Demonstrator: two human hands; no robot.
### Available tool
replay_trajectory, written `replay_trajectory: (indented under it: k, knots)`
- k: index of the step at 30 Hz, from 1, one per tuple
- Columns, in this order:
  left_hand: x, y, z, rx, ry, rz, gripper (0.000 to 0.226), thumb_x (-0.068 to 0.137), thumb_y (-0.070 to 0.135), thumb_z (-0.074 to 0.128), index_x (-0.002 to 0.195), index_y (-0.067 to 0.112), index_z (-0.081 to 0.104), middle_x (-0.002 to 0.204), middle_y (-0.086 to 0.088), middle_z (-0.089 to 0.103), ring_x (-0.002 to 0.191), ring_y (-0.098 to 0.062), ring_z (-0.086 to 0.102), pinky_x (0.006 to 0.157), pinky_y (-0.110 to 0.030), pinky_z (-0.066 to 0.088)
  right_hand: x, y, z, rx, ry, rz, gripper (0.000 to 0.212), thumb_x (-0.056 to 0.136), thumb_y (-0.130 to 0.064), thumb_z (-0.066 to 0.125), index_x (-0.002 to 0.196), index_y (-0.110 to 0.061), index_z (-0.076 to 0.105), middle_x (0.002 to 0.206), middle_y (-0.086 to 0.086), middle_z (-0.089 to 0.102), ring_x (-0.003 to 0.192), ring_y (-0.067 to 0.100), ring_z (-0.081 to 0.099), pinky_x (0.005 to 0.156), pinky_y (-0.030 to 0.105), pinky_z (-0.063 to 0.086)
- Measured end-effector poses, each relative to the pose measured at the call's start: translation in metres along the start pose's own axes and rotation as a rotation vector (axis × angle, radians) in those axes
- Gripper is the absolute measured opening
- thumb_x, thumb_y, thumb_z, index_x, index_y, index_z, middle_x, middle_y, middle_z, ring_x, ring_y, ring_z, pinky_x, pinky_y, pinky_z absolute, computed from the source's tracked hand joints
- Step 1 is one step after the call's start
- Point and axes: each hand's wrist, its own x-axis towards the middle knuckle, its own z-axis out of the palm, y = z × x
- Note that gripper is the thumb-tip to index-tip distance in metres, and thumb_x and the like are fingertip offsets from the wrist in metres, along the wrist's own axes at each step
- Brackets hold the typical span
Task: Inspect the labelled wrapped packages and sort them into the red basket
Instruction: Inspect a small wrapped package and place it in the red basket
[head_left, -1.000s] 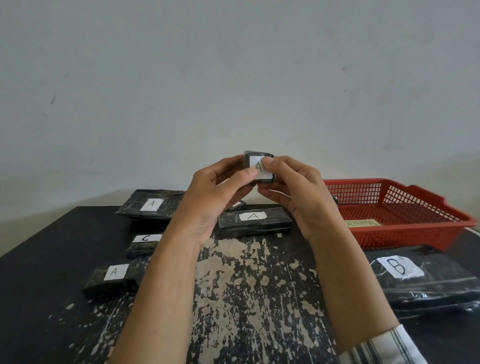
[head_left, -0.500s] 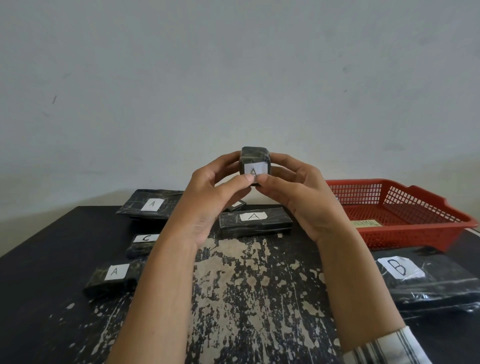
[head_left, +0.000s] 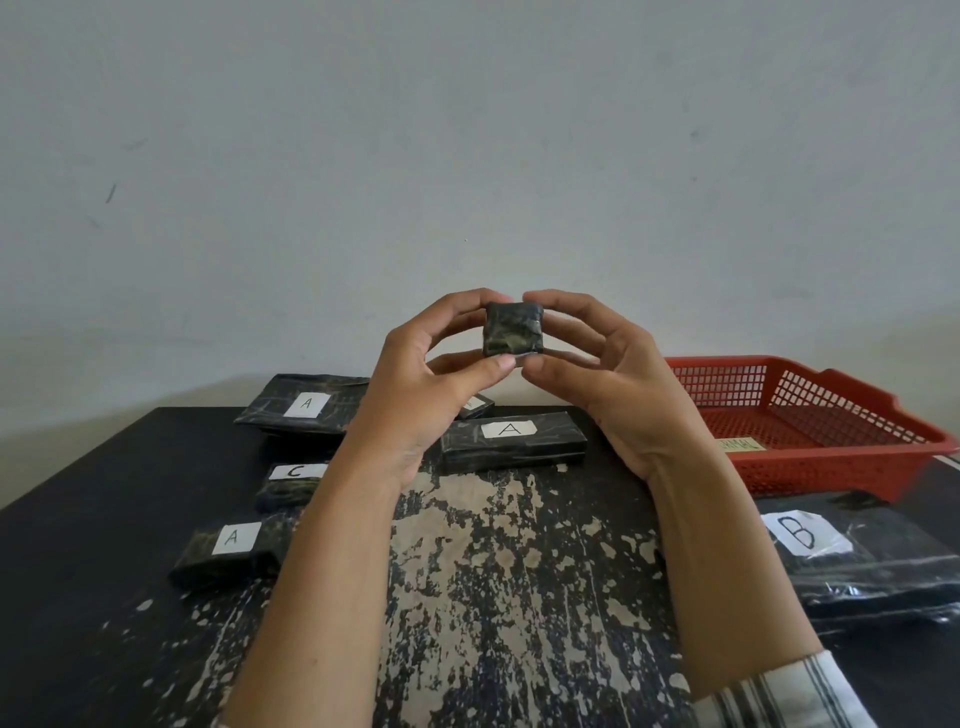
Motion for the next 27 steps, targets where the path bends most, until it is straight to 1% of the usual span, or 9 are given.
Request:
replay_trajectory:
  k: [3,5,7,9,13,17,19,24,27]
  knots:
    - [-0.0006,-0.0002,0.0000,0.024,-0.012,0.001,0.043,0.087,0.001,0.078,0.119,0.028,0.071,0.120,0.008,0.074,0.106,-0.006,0.073,0.098,-0.032,0.057,-0.0001,0.0007,0.0004,-0.021,0.032,-0.006,0.040,0.085,-0.003,0.080,0.119,-0.023,0.071,0.125,0.002,0.076,0.113,0.023,0.074,0.105,0.048,0.056]
    - [-0.0002,-0.0005,-0.0023,-0.004,-0.042,-0.037,0.046,0.086,0.002,0.079,0.122,0.030,0.071,0.123,0.008,0.073,0.108,-0.011,0.074,0.099,-0.033,0.056,-0.0003,0.0005,0.0007,-0.041,0.047,-0.010,0.038,0.086,-0.003,0.079,0.117,-0.022,0.072,0.122,0.001,0.077,0.109,0.019,0.075,0.102,0.042,0.058]
    - [-0.0001,-0.0007,-0.0041,-0.069,-0.092,-0.096,0.048,0.085,0.009,0.083,0.125,0.033,0.070,0.127,0.004,0.072,0.114,-0.016,0.072,0.103,-0.038,0.055,-0.0001,0.0006,0.0009,-0.047,0.057,-0.020,0.035,0.086,-0.001,0.079,0.115,-0.021,0.072,0.121,0.000,0.078,0.108,0.018,0.076,0.100,0.038,0.059]
    - [0.0000,-0.0007,-0.0044,-0.133,-0.103,-0.139,0.044,0.086,0.019,0.082,0.126,0.033,0.071,0.127,-0.001,0.073,0.119,-0.019,0.070,0.103,-0.039,0.056,-0.0001,0.0008,0.0009,-0.036,0.062,-0.027,0.034,0.086,0.001,0.079,0.112,-0.020,0.073,0.119,0.001,0.078,0.107,0.018,0.076,0.099,0.035,0.059]
    - [0.0010,0.0011,-0.0025,-0.244,-0.079,-0.183,0.031,0.097,0.013,0.066,0.127,0.022,0.071,0.116,-0.011,0.077,0.111,-0.025,0.074,0.097,-0.034,0.060,0.0001,0.0014,0.0019,-0.019,0.059,-0.030,0.034,0.085,0.004,0.078,0.108,-0.020,0.073,0.119,0.004,0.078,0.107,0.023,0.076,0.102,0.040,0.057]
    - [0.0012,-0.0008,-0.0018,-0.244,-0.060,-0.186,0.029,0.098,0.009,0.065,0.123,0.021,0.072,0.112,-0.012,0.078,0.110,-0.025,0.074,0.096,-0.033,0.060,-0.0001,0.0015,0.0022,-0.008,0.051,-0.035,0.034,0.085,0.006,0.077,0.105,-0.021,0.074,0.118,0.003,0.079,0.107,0.021,0.076,0.103,0.039,0.057]
    - [0.0010,-0.0019,-0.0011,-0.227,-0.042,-0.175,0.030,0.097,0.008,0.066,0.123,0.021,0.073,0.110,-0.012,0.079,0.110,-0.024,0.074,0.097,-0.034,0.059,-0.0003,0.0016,0.0026,-0.009,0.046,-0.033,0.034,0.086,0.005,0.076,0.108,-0.021,0.073,0.120,0.003,0.078,0.108,0.022,0.076,0.104,0.040,0.057]
    - [0.0015,-0.0032,0.0031,-0.182,0.036,-0.159,0.029,0.097,0.007,0.068,0.122,0.021,0.074,0.106,-0.009,0.080,0.103,-0.020,0.076,0.094,-0.035,0.061,-0.0005,0.0023,0.0006,0.006,-0.004,0.008,0.041,0.090,0.005,0.073,0.123,-0.019,0.070,0.128,0.003,0.075,0.113,0.027,0.074,0.107,0.047,0.055]
    - [0.0013,-0.0031,0.0039,-0.175,0.049,-0.167,0.029,0.097,0.007,0.067,0.121,0.022,0.074,0.103,-0.006,0.081,0.101,-0.018,0.077,0.094,-0.034,0.061,-0.0008,0.0006,-0.0006,0.052,-0.029,0.044,0.038,0.096,0.003,0.066,0.126,-0.019,0.070,0.128,0.005,0.075,0.118,0.028,0.072,0.104,0.042,0.055]
